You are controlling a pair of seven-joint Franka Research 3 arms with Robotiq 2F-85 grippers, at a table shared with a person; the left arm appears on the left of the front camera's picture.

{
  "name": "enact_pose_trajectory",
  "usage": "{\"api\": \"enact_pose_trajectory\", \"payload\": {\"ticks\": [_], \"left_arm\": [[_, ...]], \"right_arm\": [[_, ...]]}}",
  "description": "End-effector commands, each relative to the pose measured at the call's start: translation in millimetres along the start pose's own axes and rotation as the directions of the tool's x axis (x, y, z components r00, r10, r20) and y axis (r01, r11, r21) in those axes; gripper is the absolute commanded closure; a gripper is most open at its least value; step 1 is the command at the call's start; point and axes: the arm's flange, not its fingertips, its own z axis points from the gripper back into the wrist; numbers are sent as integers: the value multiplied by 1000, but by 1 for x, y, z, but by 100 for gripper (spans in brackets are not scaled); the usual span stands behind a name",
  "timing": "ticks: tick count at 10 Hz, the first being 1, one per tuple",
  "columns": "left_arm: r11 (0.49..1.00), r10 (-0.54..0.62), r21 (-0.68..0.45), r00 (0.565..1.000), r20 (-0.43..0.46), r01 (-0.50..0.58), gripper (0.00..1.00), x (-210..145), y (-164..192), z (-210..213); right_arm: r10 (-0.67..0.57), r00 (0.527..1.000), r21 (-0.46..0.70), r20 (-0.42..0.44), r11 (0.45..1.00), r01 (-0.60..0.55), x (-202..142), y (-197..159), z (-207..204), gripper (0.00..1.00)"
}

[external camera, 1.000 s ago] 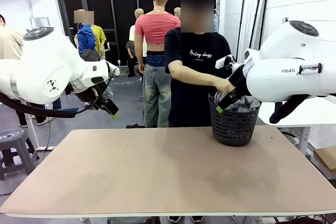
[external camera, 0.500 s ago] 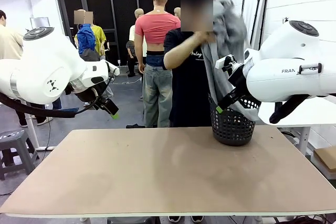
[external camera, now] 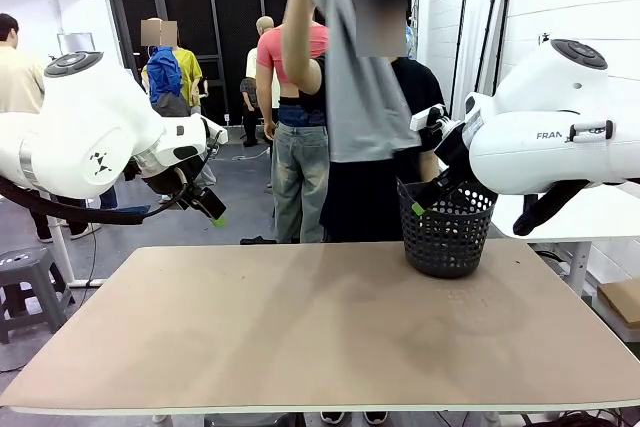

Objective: Fold the training pants.
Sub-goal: Grab both ends of the Training pants handed by a person.

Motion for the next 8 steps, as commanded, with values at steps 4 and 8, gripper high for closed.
{"api": "enact_pose_trajectory", "payload": {"ticks": [4,8], "left_arm": [[1000,-5,-4,1000,0,5,0,1,1,0],[1000,-5,-4,1000,0,5,0,1,1,0]], "right_arm": [[-1,1000,2,0,1000,1,0,-1,0,0],[-1,1000,2,0,1000,1,0,-1,0,0]]}}
